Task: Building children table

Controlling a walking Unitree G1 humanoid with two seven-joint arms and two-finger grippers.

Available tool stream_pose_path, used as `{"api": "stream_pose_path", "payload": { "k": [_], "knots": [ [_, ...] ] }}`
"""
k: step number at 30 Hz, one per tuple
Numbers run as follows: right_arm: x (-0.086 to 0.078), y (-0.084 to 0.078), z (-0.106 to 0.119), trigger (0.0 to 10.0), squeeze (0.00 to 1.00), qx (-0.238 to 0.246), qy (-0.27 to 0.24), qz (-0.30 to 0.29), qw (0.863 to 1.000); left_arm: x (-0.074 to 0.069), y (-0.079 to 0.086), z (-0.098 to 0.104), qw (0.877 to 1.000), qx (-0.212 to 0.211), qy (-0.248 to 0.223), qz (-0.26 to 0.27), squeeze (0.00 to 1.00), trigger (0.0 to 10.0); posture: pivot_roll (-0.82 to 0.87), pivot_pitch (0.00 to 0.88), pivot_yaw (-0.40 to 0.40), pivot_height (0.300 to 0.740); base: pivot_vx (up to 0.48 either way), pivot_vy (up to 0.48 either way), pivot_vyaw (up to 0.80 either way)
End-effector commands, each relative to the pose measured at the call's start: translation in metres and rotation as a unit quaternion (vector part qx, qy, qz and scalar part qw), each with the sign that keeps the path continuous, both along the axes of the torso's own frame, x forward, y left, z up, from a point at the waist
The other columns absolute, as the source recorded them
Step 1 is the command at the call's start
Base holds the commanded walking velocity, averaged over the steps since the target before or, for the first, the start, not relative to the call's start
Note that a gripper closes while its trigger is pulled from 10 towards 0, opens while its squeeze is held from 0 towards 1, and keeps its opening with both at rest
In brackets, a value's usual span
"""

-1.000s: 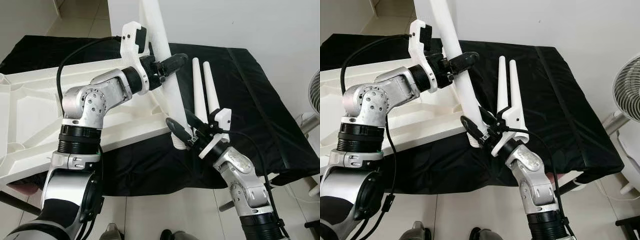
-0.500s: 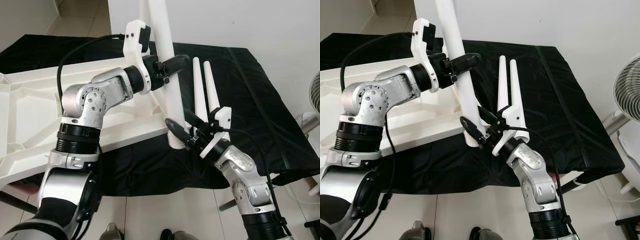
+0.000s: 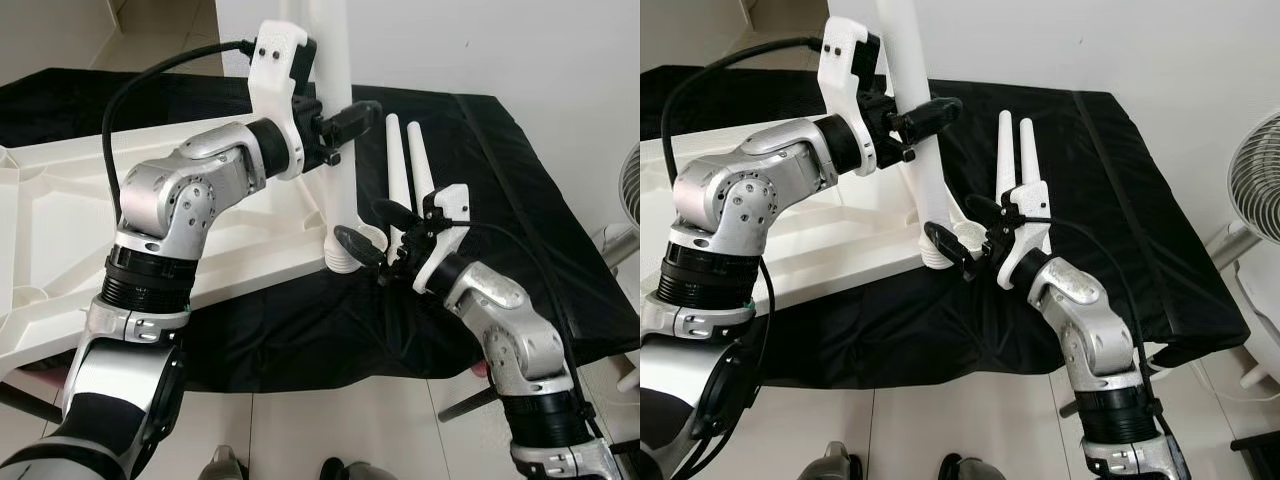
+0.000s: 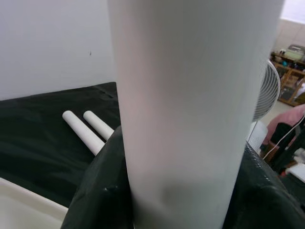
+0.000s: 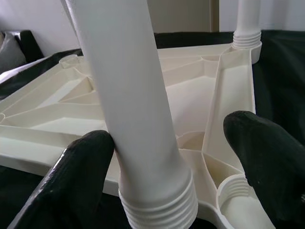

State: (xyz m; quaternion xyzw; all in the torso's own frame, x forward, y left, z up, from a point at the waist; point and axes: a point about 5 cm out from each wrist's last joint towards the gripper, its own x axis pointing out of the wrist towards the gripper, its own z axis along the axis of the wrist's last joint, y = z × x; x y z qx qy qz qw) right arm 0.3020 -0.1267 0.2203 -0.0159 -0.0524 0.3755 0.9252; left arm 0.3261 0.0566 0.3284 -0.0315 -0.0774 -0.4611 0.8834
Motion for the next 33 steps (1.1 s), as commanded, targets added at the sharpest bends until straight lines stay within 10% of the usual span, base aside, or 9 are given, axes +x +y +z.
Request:
{"api": "stream_pose_path", "payload": {
  "k": [1,16,33],
  "knots": [
    [0.003,-0.008,0.004,10.0,0.00,-0.006,0.007,-0.012,1.000,-0.009,-0.010,0.003,0.999,0.014,-0.021,-0.041,0.00,10.0,0.04,0.110,-0.073,0.740,0.000,0.000,0.00],
    [0.010,0.011,0.010,10.0,0.00,-0.109,-0.015,0.067,0.992,-0.019,-0.029,0.010,0.997,0.019,-0.047,-0.066,0.00,10.0,0.05,0.108,-0.089,0.740,0.000,0.000,0.00],
    [0.025,0.014,0.017,10.0,0.00,-0.095,-0.029,0.044,0.994,-0.020,-0.033,0.016,0.996,0.019,-0.056,-0.074,0.00,10.0,0.06,0.118,-0.084,0.740,0.000,0.000,0.00]
  ]
}}
